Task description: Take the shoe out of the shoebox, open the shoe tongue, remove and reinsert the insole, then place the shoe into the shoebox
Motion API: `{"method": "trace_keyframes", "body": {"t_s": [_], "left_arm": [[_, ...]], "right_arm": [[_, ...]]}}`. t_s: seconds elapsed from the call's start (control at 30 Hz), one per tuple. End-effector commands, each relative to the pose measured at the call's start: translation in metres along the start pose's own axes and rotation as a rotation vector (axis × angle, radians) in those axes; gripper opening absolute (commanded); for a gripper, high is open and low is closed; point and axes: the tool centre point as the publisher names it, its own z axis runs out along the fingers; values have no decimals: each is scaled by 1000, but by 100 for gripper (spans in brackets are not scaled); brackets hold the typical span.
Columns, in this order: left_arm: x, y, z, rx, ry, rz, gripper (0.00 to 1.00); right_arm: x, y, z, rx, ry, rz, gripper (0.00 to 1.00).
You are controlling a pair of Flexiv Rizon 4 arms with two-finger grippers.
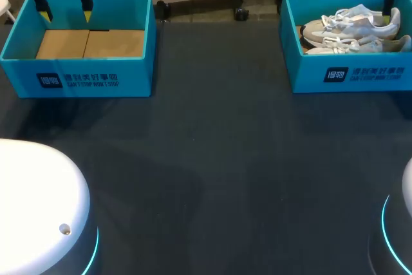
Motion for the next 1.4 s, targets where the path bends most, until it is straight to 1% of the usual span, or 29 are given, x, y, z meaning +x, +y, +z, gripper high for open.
{"method": "trace_keyframes", "body": {"t_s": [0.03,0.2,0.3,0.47,0.6,0.83,1.17,1.4], "left_arm": [[0,0,0,0,-1,0,100],[0,0,0,0,-1,0,100],[0,0,0,0,-1,0,100],[0,0,0,0,-1,0,100],[0,0,0,0,-1,0,100],[0,0,0,0,-1,0,100],[0,0,0,0,-1,0,100],[0,0,0,0,-1,0,100]], "right_arm": [[-2,6,19,-1,-10,9,46],[-6,7,33,5,-17,18,46],[-7,7,43,20,-19,13,43],[-11,4,58,41,-27,20,42],[-15,2,63,49,-22,21,44],[-22,5,72,53,-23,26,47],[-19,-2,90,49,-52,19,45],[-20,-3,101,51,-47,24,46]]}}
